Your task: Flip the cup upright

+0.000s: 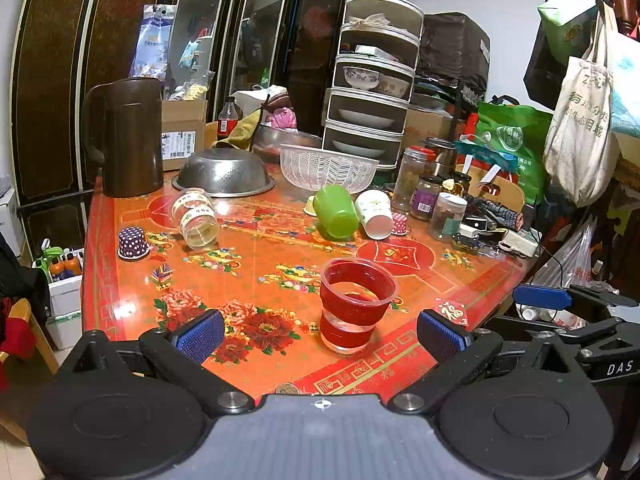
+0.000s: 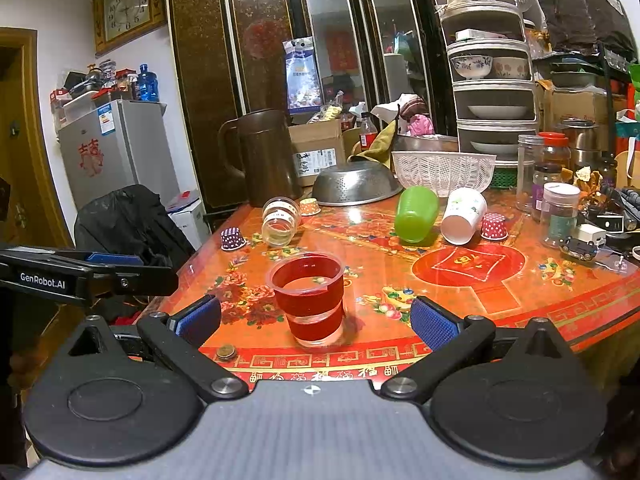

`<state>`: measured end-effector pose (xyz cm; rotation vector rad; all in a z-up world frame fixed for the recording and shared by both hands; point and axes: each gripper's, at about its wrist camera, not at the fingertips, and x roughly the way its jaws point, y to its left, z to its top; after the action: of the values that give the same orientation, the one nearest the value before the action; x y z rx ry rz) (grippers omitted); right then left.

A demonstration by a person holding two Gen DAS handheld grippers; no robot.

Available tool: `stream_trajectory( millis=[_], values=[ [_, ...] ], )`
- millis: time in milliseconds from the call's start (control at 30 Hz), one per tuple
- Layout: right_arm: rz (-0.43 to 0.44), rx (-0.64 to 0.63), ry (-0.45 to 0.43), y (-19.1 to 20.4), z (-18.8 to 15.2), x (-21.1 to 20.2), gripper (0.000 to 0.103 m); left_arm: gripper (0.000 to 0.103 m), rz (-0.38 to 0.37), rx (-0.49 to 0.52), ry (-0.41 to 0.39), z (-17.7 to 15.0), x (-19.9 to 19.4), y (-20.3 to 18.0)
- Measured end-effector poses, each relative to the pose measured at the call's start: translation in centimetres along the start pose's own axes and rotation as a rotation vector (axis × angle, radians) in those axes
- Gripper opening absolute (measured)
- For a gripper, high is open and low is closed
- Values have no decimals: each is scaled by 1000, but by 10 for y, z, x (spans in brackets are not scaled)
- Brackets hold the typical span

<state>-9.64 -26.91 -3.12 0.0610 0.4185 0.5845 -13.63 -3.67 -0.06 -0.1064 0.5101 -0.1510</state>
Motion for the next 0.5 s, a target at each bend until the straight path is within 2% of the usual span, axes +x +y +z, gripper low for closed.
stream_trajectory(
  millis=[500],
  values=[
    [2, -1, -3, 1, 0, 1, 102, 103, 0, -10, -2, -3, 3, 1]
  ],
)
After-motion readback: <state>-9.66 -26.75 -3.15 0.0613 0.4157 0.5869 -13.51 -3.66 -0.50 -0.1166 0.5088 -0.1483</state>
